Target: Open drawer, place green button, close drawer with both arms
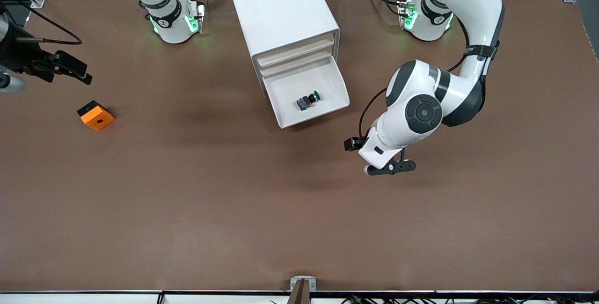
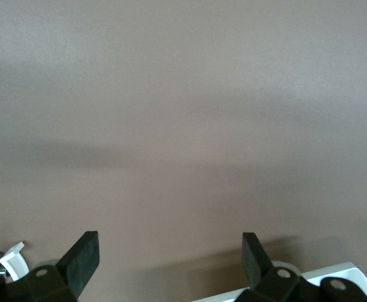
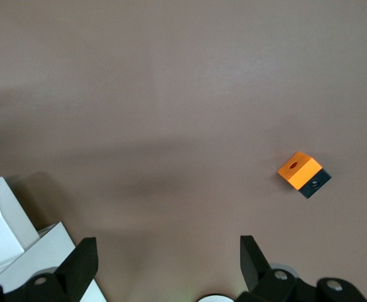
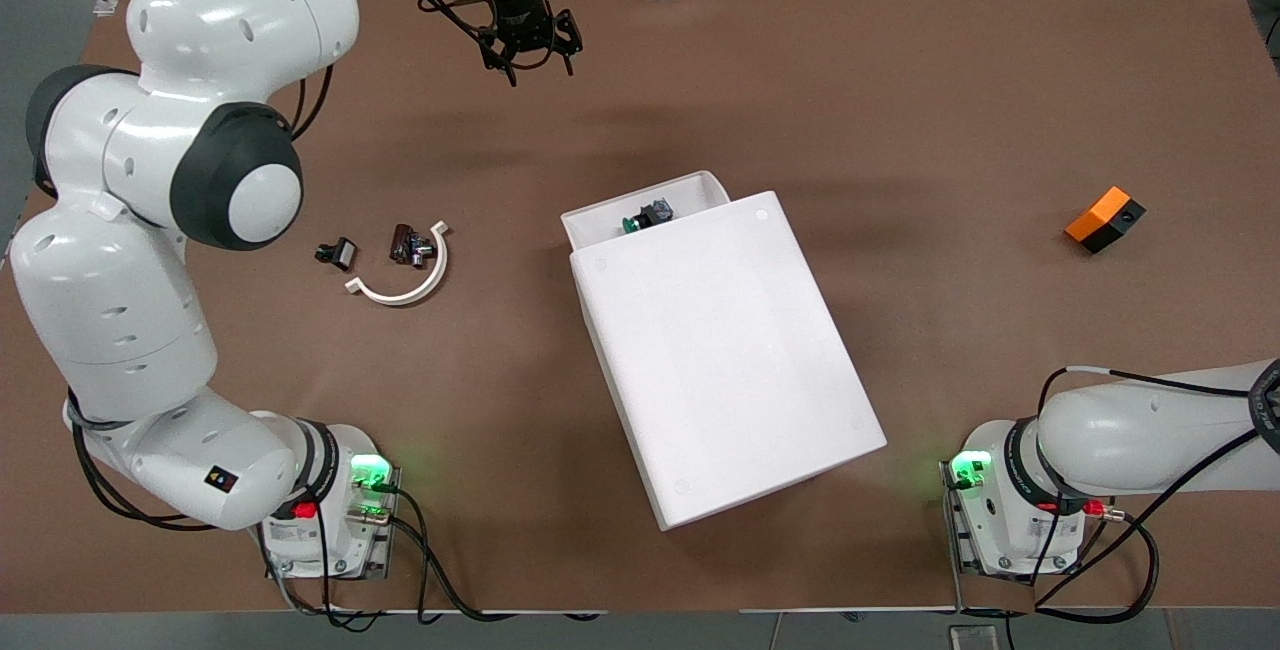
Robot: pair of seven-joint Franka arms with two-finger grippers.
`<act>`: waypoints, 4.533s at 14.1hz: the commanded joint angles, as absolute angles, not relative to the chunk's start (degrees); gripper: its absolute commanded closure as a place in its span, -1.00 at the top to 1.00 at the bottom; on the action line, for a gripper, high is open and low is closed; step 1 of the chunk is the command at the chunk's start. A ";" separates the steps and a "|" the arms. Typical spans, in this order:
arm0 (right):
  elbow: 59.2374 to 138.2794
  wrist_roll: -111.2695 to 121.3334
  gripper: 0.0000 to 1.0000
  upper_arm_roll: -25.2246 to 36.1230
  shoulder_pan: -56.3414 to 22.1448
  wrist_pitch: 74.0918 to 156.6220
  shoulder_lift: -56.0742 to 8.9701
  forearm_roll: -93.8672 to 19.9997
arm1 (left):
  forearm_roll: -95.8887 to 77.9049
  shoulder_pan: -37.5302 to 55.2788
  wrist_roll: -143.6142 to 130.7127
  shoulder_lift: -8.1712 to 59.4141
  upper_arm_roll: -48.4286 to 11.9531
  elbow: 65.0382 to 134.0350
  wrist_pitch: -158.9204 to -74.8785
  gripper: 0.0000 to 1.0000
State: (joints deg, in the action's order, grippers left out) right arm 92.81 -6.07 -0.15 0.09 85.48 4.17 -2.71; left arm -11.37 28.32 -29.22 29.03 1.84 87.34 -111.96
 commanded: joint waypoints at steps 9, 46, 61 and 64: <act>89.21 -5.80 1.00 -1.14 1.23 84.81 3.60 -0.88 | -10.11 28.56 -25.42 26.27 -2.11 99.23 -122.86 1.00; 88.51 -5.80 1.00 -1.23 1.23 85.25 3.51 -0.79 | -16.79 34.56 -42.02 35.95 -17.59 102.76 -127.88 1.00; 87.45 -5.80 1.00 -1.32 0.79 85.34 3.34 -1.32 | 5.96 2.02 -24.09 21.81 -16.17 79.98 -98.02 1.00; 87.45 -5.80 1.00 -1.32 0.79 85.34 3.34 -1.32 | 6.86 1.32 -23.91 18.29 -16.18 79.89 -93.97 1.00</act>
State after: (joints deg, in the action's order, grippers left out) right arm 88.84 -6.05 -0.90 0.41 85.77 3.94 -1.43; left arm 5.49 1.52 -24.47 21.21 -16.06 79.29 -97.01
